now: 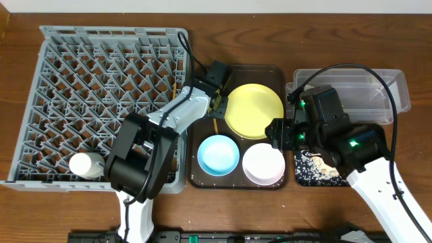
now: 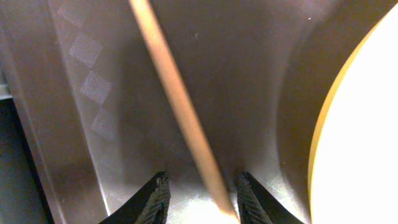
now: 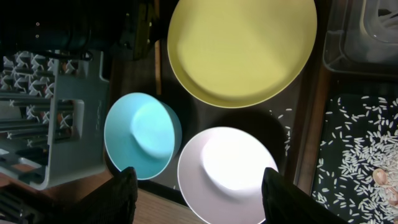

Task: Sort waste into correct bins and load items into the dishwasher
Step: 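Reach the left gripper to the wooden chopstick on the tray and grasp it, then lift the chopstick with the left gripper and place it in the dish rack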

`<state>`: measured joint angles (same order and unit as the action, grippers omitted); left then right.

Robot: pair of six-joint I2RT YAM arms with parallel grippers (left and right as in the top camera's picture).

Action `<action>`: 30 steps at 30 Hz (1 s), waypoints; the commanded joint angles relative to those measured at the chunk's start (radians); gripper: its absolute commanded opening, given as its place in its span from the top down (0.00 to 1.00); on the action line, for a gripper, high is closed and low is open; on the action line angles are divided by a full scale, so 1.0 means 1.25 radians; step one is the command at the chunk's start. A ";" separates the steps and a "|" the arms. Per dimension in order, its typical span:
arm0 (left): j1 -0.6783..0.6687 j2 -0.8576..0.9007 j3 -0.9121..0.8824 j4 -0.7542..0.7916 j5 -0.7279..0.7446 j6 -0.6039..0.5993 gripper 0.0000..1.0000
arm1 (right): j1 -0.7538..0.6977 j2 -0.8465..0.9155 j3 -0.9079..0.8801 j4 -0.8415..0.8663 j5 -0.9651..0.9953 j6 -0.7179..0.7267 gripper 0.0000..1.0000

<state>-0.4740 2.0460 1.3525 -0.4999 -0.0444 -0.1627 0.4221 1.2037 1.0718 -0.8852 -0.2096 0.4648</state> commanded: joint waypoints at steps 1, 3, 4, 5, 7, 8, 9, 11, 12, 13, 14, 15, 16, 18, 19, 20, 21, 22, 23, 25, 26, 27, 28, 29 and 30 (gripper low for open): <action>0.000 0.018 -0.001 -0.017 -0.015 -0.054 0.64 | -0.002 0.002 0.005 0.002 -0.004 0.008 0.38; 0.000 0.026 -0.005 -0.013 -0.015 -0.099 0.68 | -0.002 0.002 0.005 0.002 -0.004 0.008 0.39; 0.000 0.030 -0.005 -0.010 -0.015 -0.112 0.69 | -0.002 0.002 0.005 0.002 -0.004 0.008 0.39; 0.000 0.036 -0.005 -0.008 -0.015 -0.121 0.70 | -0.002 0.002 0.005 0.002 -0.004 0.008 0.39; -0.001 0.050 -0.005 -0.007 -0.015 -0.126 0.70 | -0.002 0.002 0.005 0.002 -0.004 0.008 0.39; 0.000 0.057 -0.005 -0.008 -0.011 -0.127 0.71 | -0.002 0.002 0.005 0.002 -0.004 0.008 0.40; 0.000 0.060 -0.005 -0.009 -0.005 -0.126 0.73 | -0.002 0.002 0.005 0.002 -0.004 0.008 0.40; 0.000 0.062 -0.005 -0.017 0.006 -0.126 0.81 | -0.002 0.002 0.005 0.003 -0.004 0.008 0.40; 0.000 0.057 -0.004 -0.025 0.006 -0.126 0.88 | -0.002 0.002 0.005 0.003 -0.004 0.008 0.41; 0.000 0.052 -0.001 -0.034 0.005 -0.125 0.91 | -0.002 0.002 0.005 0.003 -0.004 0.008 0.41; 0.000 0.039 0.009 -0.053 0.005 -0.125 0.92 | -0.002 0.002 0.005 0.003 -0.004 0.008 0.41; 0.000 0.027 0.018 -0.069 0.005 -0.123 0.92 | -0.002 0.002 0.005 0.002 -0.005 0.008 0.41; 0.000 0.012 0.029 -0.086 0.005 -0.121 0.92 | -0.002 0.002 0.005 0.002 -0.006 0.008 0.42; 0.000 -0.024 0.049 -0.116 0.005 -0.117 0.92 | -0.002 0.002 0.005 0.002 -0.007 0.008 0.42; 0.000 -0.044 0.058 -0.129 0.005 -0.116 0.92 | -0.002 0.002 0.005 0.003 -0.007 0.008 0.42; 0.000 -0.071 0.066 -0.147 -0.002 -0.116 0.92 | -0.002 0.002 0.005 0.003 -0.007 0.008 0.42; 0.000 -0.096 0.072 -0.162 -0.011 -0.116 0.92 | -0.002 0.002 0.005 0.004 -0.007 0.008 0.42; 0.000 -0.126 0.074 -0.179 -0.029 -0.116 0.92 | -0.002 0.002 0.005 0.003 -0.007 0.008 0.42; 0.000 -0.161 0.075 -0.195 -0.052 -0.117 0.92 | -0.002 0.002 0.005 0.003 -0.007 0.008 0.42; 0.001 -0.223 0.075 -0.237 -0.104 -0.117 0.92 | -0.002 0.002 0.005 0.001 -0.007 0.008 0.43; 0.003 -0.249 0.075 -0.260 -0.127 -0.117 0.92 | -0.002 0.002 0.005 0.000 -0.007 0.008 0.42; 0.007 -0.280 0.074 -0.286 -0.154 -0.117 0.92 | -0.002 0.002 0.005 -0.001 -0.007 0.008 0.42; 0.012 -0.302 0.074 -0.305 -0.174 -0.117 0.92 | -0.002 0.002 0.005 -0.002 -0.007 0.008 0.42; 0.019 -0.326 0.074 -0.326 -0.192 -0.117 0.92 | -0.002 0.002 0.005 -0.001 -0.007 0.008 0.42; 0.028 -0.341 0.073 -0.339 -0.199 -0.116 0.92 | -0.002 0.002 0.005 -0.001 -0.007 0.008 0.43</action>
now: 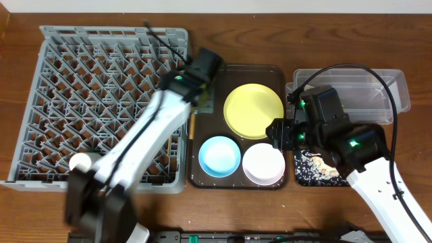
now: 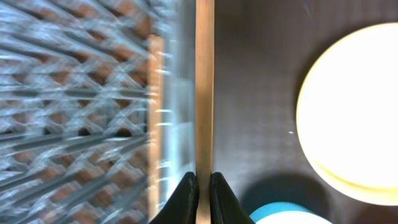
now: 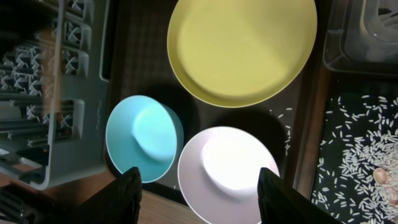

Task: Sort waste into correct bins and load items into the dishwasher
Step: 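Lift the chopstick with the left gripper and place it in the dish rack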

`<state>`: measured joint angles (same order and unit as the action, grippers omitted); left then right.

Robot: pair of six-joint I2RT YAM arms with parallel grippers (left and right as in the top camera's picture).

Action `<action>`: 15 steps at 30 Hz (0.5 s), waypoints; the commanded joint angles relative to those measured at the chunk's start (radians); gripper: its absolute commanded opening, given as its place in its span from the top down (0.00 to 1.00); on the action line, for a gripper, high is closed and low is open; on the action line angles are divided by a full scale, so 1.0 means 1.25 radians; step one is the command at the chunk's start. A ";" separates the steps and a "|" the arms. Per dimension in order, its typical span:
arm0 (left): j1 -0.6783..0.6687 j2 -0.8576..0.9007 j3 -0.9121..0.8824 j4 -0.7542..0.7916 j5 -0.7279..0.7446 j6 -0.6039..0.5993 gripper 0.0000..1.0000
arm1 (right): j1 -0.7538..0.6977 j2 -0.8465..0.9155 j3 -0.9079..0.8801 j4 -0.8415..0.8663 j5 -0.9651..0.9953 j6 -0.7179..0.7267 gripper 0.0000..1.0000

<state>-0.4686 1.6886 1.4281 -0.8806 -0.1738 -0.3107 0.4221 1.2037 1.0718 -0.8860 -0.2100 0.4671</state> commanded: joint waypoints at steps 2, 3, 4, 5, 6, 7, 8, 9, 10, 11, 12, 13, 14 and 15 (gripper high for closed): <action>0.052 -0.071 0.011 -0.067 -0.096 0.003 0.91 | -0.002 0.002 0.005 -0.001 -0.006 0.006 0.42; 0.062 -0.068 0.006 -0.069 -0.096 0.009 0.88 | -0.002 0.002 0.005 -0.002 -0.006 0.006 0.43; 0.071 -0.064 -0.004 -0.069 -0.096 0.009 0.85 | -0.002 0.002 0.005 -0.004 -0.006 0.006 0.42; 0.080 -0.058 -0.014 -0.066 -0.096 0.012 0.85 | -0.002 0.002 0.005 -0.005 -0.006 0.006 0.43; 0.096 -0.042 -0.030 -0.059 -0.096 0.021 0.84 | -0.002 0.002 0.005 -0.006 -0.006 0.006 0.42; 0.103 -0.030 -0.033 -0.055 -0.096 0.035 0.84 | -0.002 0.002 0.005 -0.006 -0.006 0.006 0.42; 0.108 -0.019 -0.033 -0.052 -0.095 0.046 0.84 | -0.002 0.002 0.006 -0.005 -0.006 0.006 0.42; 0.111 -0.010 -0.033 -0.048 -0.086 0.067 0.84 | -0.002 0.002 0.005 -0.003 -0.006 0.006 0.42; 0.110 -0.007 -0.033 -0.046 -0.074 0.082 0.84 | -0.002 0.002 0.005 -0.002 -0.006 0.006 0.41; 0.110 -0.007 -0.033 -0.046 -0.058 0.093 0.84 | -0.002 0.002 0.005 0.000 -0.006 0.006 0.41; 0.110 -0.011 -0.032 -0.047 -0.052 0.093 0.84 | -0.002 0.002 0.005 0.001 -0.006 0.006 0.41; 0.107 -0.023 -0.027 -0.056 -0.041 0.092 0.83 | -0.002 0.002 0.005 0.001 -0.006 0.006 0.41; 0.107 -0.032 -0.020 -0.067 -0.034 0.092 0.77 | -0.002 0.002 0.005 0.000 -0.006 0.005 0.40; 0.106 -0.043 -0.013 -0.078 -0.031 0.092 0.73 | -0.002 0.002 0.005 0.000 -0.006 0.005 0.39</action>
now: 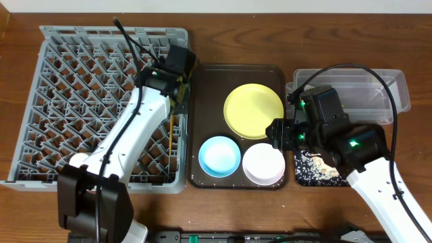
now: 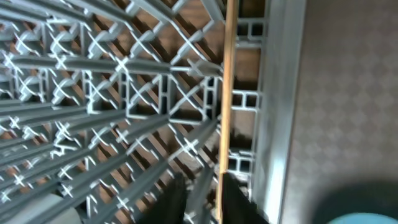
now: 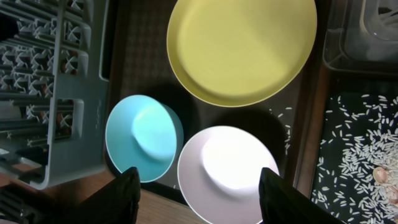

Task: Sort waste into correct bins and load items into the dishwasher
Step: 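Lift the chopstick with the left gripper and place it in the dish rack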

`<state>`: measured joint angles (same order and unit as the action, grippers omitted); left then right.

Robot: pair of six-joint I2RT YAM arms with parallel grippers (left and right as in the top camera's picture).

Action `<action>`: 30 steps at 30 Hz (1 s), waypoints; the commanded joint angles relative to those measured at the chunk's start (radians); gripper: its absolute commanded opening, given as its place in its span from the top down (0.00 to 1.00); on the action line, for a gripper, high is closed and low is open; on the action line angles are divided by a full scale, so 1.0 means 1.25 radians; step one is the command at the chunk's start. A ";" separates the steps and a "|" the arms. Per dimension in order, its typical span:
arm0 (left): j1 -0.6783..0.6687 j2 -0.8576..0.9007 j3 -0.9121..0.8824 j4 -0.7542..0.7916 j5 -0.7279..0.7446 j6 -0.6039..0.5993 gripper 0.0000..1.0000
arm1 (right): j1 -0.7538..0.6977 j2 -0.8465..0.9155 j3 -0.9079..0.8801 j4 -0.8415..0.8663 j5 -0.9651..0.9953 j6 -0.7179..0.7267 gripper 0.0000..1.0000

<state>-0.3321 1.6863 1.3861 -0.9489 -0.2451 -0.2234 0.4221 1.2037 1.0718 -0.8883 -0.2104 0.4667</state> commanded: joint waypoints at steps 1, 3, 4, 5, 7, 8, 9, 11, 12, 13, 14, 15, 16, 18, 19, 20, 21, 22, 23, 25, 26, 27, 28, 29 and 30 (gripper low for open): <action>-0.005 -0.053 0.029 -0.033 0.029 0.022 0.70 | -0.002 0.002 0.005 0.002 -0.005 0.005 0.37; -0.007 -0.089 0.044 -0.053 0.055 0.022 0.63 | -0.002 0.002 0.005 0.002 -0.002 0.002 0.35; -0.009 -0.110 0.048 -0.055 0.072 0.022 0.56 | -0.002 0.002 0.005 0.003 -0.002 -0.004 0.35; -0.009 -0.136 0.048 -0.055 0.094 0.022 0.54 | -0.002 0.002 0.005 0.002 -0.001 -0.004 0.34; -0.010 -0.181 0.048 -0.055 0.138 0.022 0.51 | -0.002 0.002 0.005 0.001 0.000 -0.004 0.34; -0.010 -0.209 0.048 -0.055 0.166 0.022 0.50 | -0.002 0.002 0.005 0.002 0.000 -0.007 0.35; -0.010 -0.231 0.048 -0.055 0.188 0.022 0.48 | -0.002 0.002 0.005 0.002 0.001 -0.006 0.35; -0.010 -0.277 0.048 -0.055 0.231 0.022 0.46 | -0.002 0.002 0.005 0.002 0.001 -0.006 0.35; -0.010 -0.299 0.048 -0.055 0.255 0.022 0.45 | -0.002 0.002 0.005 0.002 0.001 -0.007 0.35; -0.010 -0.318 0.048 -0.055 0.276 0.022 0.45 | -0.002 0.002 0.005 0.002 0.001 -0.010 0.36; -0.010 -0.331 0.048 -0.055 0.291 0.023 0.45 | -0.002 0.002 0.005 0.002 0.002 -0.014 0.36; -0.010 -0.346 0.048 -0.055 0.309 0.022 0.45 | -0.002 0.002 0.005 0.001 0.008 -0.016 0.36; -0.010 -0.359 0.047 -0.055 0.327 0.023 0.44 | -0.002 0.002 0.005 0.001 0.019 -0.015 0.37; -0.010 -0.374 0.046 -0.060 0.350 0.023 0.43 | -0.002 0.002 0.005 0.006 0.024 -0.015 0.38; -0.010 -0.380 0.046 -0.067 0.352 0.022 0.43 | -0.002 0.002 0.005 0.009 0.024 -0.015 0.39; -0.010 -0.384 0.046 -0.074 0.352 0.023 0.43 | -0.002 0.002 0.005 0.012 0.023 -0.015 0.40; -0.010 -0.385 0.046 -0.085 0.352 0.022 0.43 | -0.002 0.002 0.005 0.013 0.019 -0.015 0.40; -0.010 -0.385 0.046 -0.097 0.354 0.022 0.42 | -0.002 0.002 0.005 0.013 0.008 -0.015 0.40; -0.010 -0.384 0.046 -0.110 0.355 0.022 0.41 | -0.002 0.002 0.005 0.009 -0.006 -0.016 0.43; -0.010 -0.382 0.046 -0.130 0.355 0.022 0.36 | 0.001 0.002 0.005 -0.001 -0.025 -0.022 0.48; -0.010 -0.382 0.046 -0.139 0.355 0.022 0.34 | 0.004 0.002 0.005 -0.005 -0.032 -0.038 0.49; -0.010 -0.383 0.046 -0.146 0.355 0.022 0.27 | 0.010 0.002 0.005 -0.011 -0.036 -0.048 0.51; -0.010 -0.383 0.046 -0.150 0.355 0.022 0.24 | 0.018 0.004 0.005 -0.017 -0.036 -0.048 0.52; -0.010 -0.383 0.046 -0.154 0.355 0.022 0.23 | 0.028 0.007 0.005 -0.021 -0.036 -0.048 0.55; -0.010 -0.383 0.046 -0.159 0.355 0.023 0.22 | 0.039 0.012 0.004 -0.023 -0.036 -0.048 0.55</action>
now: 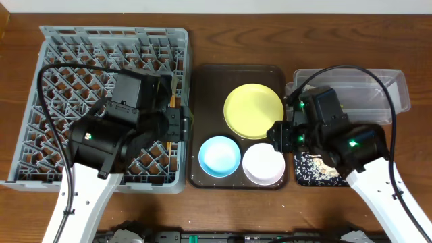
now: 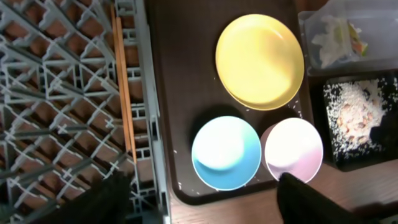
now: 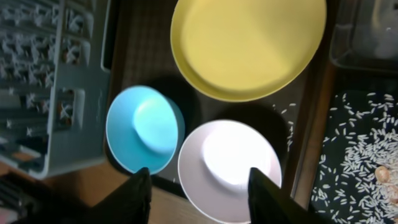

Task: Sort waste into correct bins and load items into the dishwasher

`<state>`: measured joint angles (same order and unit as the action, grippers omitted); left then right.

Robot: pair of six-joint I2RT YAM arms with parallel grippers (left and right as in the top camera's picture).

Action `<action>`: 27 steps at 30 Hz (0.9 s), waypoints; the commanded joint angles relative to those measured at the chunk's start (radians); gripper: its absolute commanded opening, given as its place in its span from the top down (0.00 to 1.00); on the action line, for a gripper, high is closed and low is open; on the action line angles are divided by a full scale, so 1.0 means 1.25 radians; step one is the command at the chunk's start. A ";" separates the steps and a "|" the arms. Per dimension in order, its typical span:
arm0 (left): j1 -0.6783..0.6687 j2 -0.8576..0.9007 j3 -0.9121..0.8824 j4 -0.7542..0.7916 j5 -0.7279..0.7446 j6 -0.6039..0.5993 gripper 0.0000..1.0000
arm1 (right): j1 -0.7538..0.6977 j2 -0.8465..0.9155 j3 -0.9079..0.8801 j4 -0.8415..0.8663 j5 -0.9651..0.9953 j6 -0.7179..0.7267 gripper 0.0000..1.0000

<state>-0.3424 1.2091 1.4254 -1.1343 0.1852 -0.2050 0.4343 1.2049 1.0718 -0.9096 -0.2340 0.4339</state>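
Observation:
Wooden chopsticks (image 2: 123,93) lie along the right edge of the grey dish rack (image 2: 56,118). High above the rack's right wall and the tray, my left gripper (image 2: 205,202) is open and holds nothing. A yellow plate (image 2: 260,60), a blue bowl (image 2: 226,152) and a pink bowl (image 2: 293,149) sit on the brown tray (image 2: 180,68). My right gripper (image 3: 202,199) hangs open over the pink bowl (image 3: 230,160), with the blue bowl (image 3: 146,127) to its left. Overhead, the left gripper (image 1: 181,125) and right gripper (image 1: 275,132) flank the tray.
A black tray of spilled rice (image 3: 360,155) lies right of the brown tray (image 1: 206,81). Behind it stands a clear plastic bin (image 1: 358,84) holding scraps (image 2: 339,37). The rack (image 1: 81,61) fills the table's left side.
My left gripper was low over the rack's right edge, shut on a chopstick. Now it is open and much higher, and the chopsticks lie in the rack. The right gripper shifted slightly.
First my left gripper stood open around a chopstick on the tray beside the yellow plate. Then it was shut on it at the rack's wall, then over the rack. Now the chopsticks rest in the rack and the gripper is open. The right arm stayed over the bowls.

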 commanded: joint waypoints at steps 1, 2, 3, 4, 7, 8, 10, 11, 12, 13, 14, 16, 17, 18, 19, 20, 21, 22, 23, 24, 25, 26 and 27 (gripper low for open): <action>-0.002 -0.001 0.015 -0.018 0.010 0.008 0.22 | 0.043 0.017 0.002 -0.006 -0.017 -0.022 0.55; -0.001 -0.002 0.015 -0.025 0.008 0.008 0.22 | 0.059 0.026 -0.001 -0.003 -0.016 -0.022 0.55; -0.001 -0.003 0.015 -0.030 0.004 0.008 0.22 | 0.076 0.036 -0.006 0.002 -0.014 -0.021 0.55; -0.001 -0.007 0.015 -0.034 -0.006 0.007 0.22 | 0.091 0.045 -0.010 0.010 -0.014 -0.021 0.55; 0.000 -0.027 0.015 -0.034 -0.061 -0.026 0.19 | 0.143 0.091 -0.024 0.054 -0.013 -0.015 0.57; 0.001 -0.037 0.015 -0.034 -0.090 -0.047 0.17 | 0.155 0.109 -0.026 0.069 -0.013 -0.015 0.58; 0.001 -0.056 0.015 -0.035 -0.133 -0.066 0.16 | 0.171 0.139 -0.026 0.087 0.001 -0.001 0.58; 0.001 -0.064 0.015 -0.035 -0.142 -0.068 0.14 | 0.176 0.156 -0.026 0.098 0.017 0.010 0.58; 0.001 -0.074 0.015 -0.036 -0.143 -0.068 0.12 | 0.180 0.172 -0.026 0.110 0.030 0.013 0.58; 0.001 -0.081 0.015 -0.035 -0.143 -0.068 0.11 | 0.183 0.186 -0.026 0.124 0.040 0.012 0.58; 0.001 -0.088 0.015 -0.036 -0.143 -0.068 0.11 | 0.185 0.204 -0.026 0.142 0.046 0.011 0.58; 0.001 -0.096 0.015 -0.037 -0.143 -0.067 0.11 | 0.186 0.234 -0.026 0.173 0.049 0.011 0.59; 0.001 -0.097 0.015 -0.039 -0.143 -0.068 0.11 | 0.186 0.247 -0.026 0.185 0.048 0.012 0.59; 0.001 -0.097 0.015 -0.038 -0.143 -0.068 0.11 | 0.186 0.262 -0.026 0.193 0.038 0.012 0.59; 0.001 -0.097 0.015 -0.039 -0.143 -0.068 0.11 | 0.186 0.274 -0.026 0.193 0.020 0.012 0.60; 0.001 -0.095 0.015 -0.043 -0.142 -0.068 0.11 | 0.186 0.282 -0.026 0.190 0.002 0.012 0.60; 0.001 -0.094 0.015 -0.048 -0.143 -0.067 0.10 | 0.187 0.288 -0.026 0.185 -0.013 0.013 0.61; 0.001 -0.093 0.015 -0.052 -0.143 -0.067 0.10 | 0.188 0.295 -0.026 0.175 -0.017 0.023 0.62; 0.001 -0.092 0.015 -0.053 -0.143 -0.068 0.10 | 0.188 0.300 -0.026 0.164 -0.013 0.035 0.64; 0.001 -0.092 0.015 -0.053 -0.143 -0.068 0.10 | 0.188 0.304 -0.026 0.155 -0.002 0.045 0.64; 0.001 -0.091 0.015 -0.053 -0.143 -0.068 0.10 | 0.188 0.306 -0.026 0.146 0.011 0.054 0.66; 0.001 -0.090 0.015 -0.053 -0.143 -0.067 0.09 | 0.188 0.308 -0.026 0.137 0.030 0.071 0.67; 0.001 -0.089 0.015 -0.053 -0.143 -0.068 0.09 | 0.187 0.309 -0.026 0.124 0.055 0.099 0.67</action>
<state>-0.3424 1.0939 1.4254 -1.1976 0.0223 -0.2848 0.6579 1.5814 1.0451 -0.7364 -0.2199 0.4793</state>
